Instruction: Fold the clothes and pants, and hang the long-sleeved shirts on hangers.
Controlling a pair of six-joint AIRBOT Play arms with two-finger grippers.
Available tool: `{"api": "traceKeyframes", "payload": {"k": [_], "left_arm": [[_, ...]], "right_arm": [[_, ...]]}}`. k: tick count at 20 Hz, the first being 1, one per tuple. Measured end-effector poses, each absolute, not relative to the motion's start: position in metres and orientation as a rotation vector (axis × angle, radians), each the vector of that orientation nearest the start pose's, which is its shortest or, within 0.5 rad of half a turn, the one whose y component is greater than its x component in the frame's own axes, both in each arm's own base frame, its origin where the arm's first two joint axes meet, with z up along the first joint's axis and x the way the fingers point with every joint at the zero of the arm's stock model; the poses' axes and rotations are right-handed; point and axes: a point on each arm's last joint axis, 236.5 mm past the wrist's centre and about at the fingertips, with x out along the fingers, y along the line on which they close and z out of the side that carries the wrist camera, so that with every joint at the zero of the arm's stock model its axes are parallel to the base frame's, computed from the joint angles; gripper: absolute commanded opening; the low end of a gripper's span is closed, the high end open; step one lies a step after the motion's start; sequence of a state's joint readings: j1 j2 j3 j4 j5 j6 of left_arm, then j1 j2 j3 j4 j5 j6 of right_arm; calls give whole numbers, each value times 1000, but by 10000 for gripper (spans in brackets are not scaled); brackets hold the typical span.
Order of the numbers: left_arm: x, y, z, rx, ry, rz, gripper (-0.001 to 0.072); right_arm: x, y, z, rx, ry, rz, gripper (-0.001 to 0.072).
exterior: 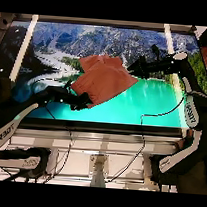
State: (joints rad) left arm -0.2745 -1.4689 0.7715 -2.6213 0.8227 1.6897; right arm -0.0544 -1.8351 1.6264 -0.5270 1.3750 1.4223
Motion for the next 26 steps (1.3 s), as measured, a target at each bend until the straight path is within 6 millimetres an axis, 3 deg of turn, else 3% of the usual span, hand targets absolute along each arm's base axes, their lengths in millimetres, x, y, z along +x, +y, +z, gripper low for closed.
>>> {"api": "traceKeyframes", "payload": {"k": [4, 5, 7, 12, 16, 21, 26], "left_arm": [[334, -248, -90, -866, 1414, -345, 320], [340, -249, -87, -868, 1393, -345, 286], [352, -248, -83, -872, 1355, -336, 4], [373, -245, -79, -866, 1270, -305, 6], [374, -233, -78, -762, 1244, -337, 5], [357, -193, -79, -525, 1293, -347, 6], [353, -157, -72, -426, 1298, -297, 7]], "right_arm": [[479, 175, 31, 877, 1329, 686, 401], [479, 175, 31, 877, 1328, 686, 401], [480, 174, 31, 877, 1326, 683, 401], [479, 172, 28, 865, 1330, 674, 381], [480, 159, 19, 837, 1342, 636, 383], [479, 129, -13, 869, 1418, 523, 394], [463, 117, -59, 899, 1569, 435, 394]]}}
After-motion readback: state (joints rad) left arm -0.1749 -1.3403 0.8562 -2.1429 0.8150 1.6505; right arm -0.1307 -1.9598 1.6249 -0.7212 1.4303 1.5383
